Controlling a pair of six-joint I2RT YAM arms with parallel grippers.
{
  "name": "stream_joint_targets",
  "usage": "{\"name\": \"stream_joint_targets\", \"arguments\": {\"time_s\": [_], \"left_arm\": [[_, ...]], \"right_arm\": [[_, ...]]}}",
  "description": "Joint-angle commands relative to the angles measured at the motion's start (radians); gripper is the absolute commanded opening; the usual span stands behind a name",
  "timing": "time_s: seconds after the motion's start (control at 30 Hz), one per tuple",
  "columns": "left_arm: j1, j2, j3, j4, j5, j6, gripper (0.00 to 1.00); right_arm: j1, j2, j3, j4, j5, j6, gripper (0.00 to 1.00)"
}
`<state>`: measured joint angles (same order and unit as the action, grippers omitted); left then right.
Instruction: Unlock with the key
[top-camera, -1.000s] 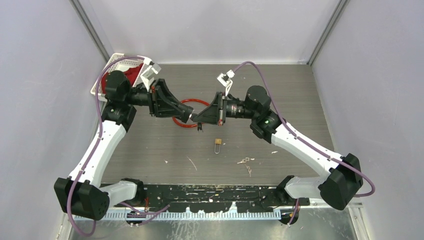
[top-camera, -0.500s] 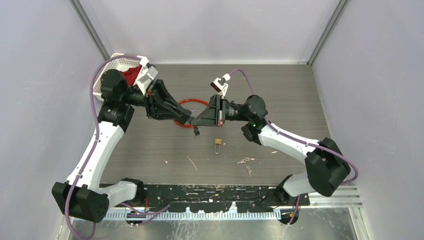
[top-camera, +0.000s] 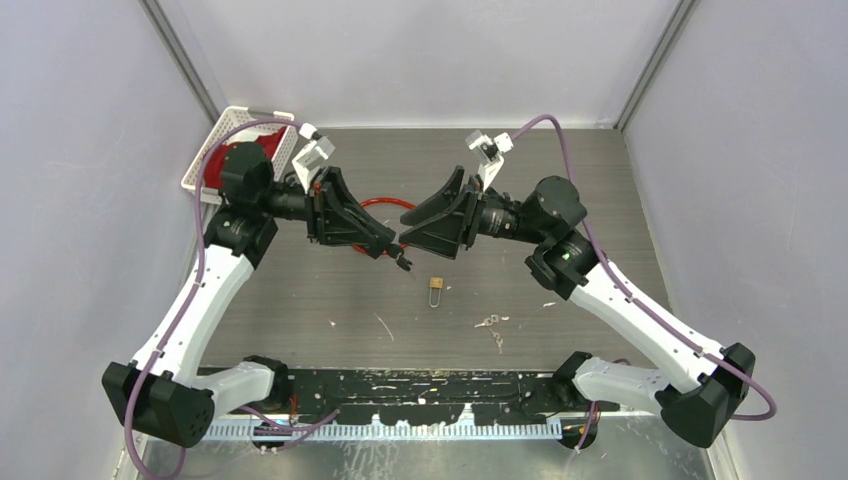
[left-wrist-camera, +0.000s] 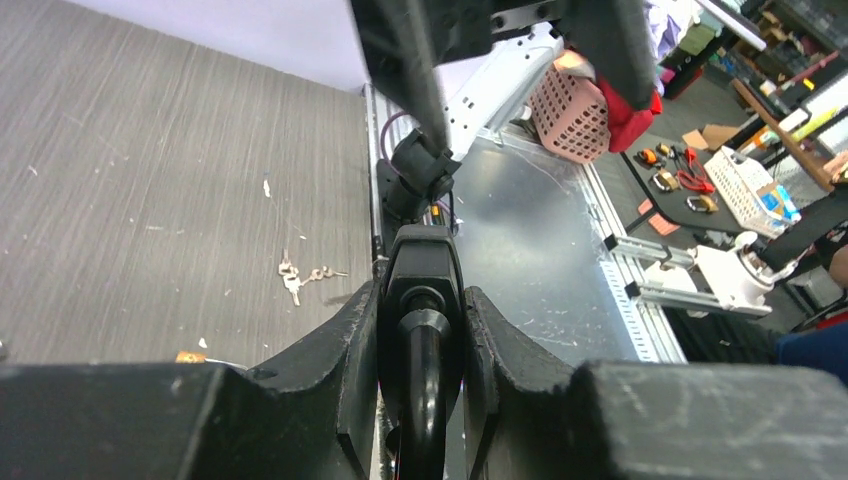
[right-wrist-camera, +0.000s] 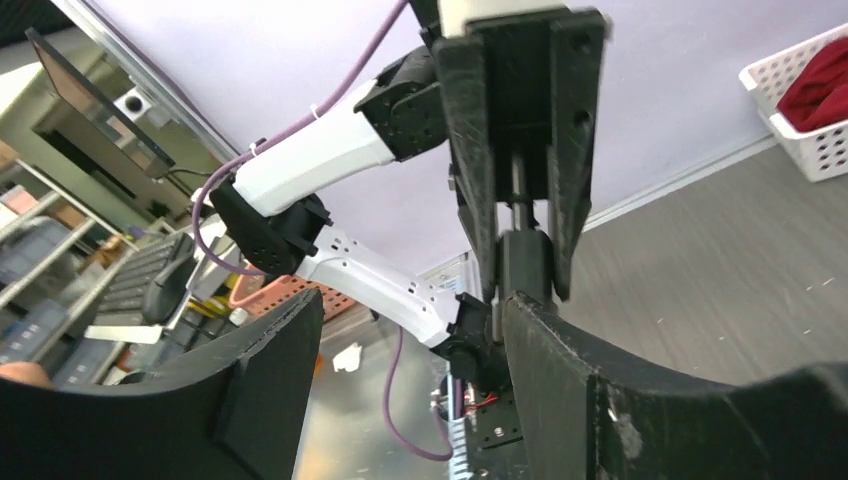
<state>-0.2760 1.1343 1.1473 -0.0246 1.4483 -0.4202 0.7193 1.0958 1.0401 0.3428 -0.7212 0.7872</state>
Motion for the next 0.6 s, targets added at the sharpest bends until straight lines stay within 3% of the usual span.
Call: {"name": "stream_joint_targets", "arguments": {"time_s": [0.0,0.3,0.57], "left_arm": [[-0.003,-0.035,0.011,-0.002,-0.053,-0.050,0.00],[-0.003,-0.034,0.008,0.048,-0.139,-0.196,0.00],[-0.003,-0.029,-0.001,0.086,-0.186,-0.261,0.00]], "right_arm": [[0.007,0.038,0.065,-0.154,0.018,-0.155,0.71],[0.007,0.055,0.065,-0.215,0.033,-0.226,0.74],[0.029,0.110,0.047,-0.056,-0.003,-0.134,0.74]]}}
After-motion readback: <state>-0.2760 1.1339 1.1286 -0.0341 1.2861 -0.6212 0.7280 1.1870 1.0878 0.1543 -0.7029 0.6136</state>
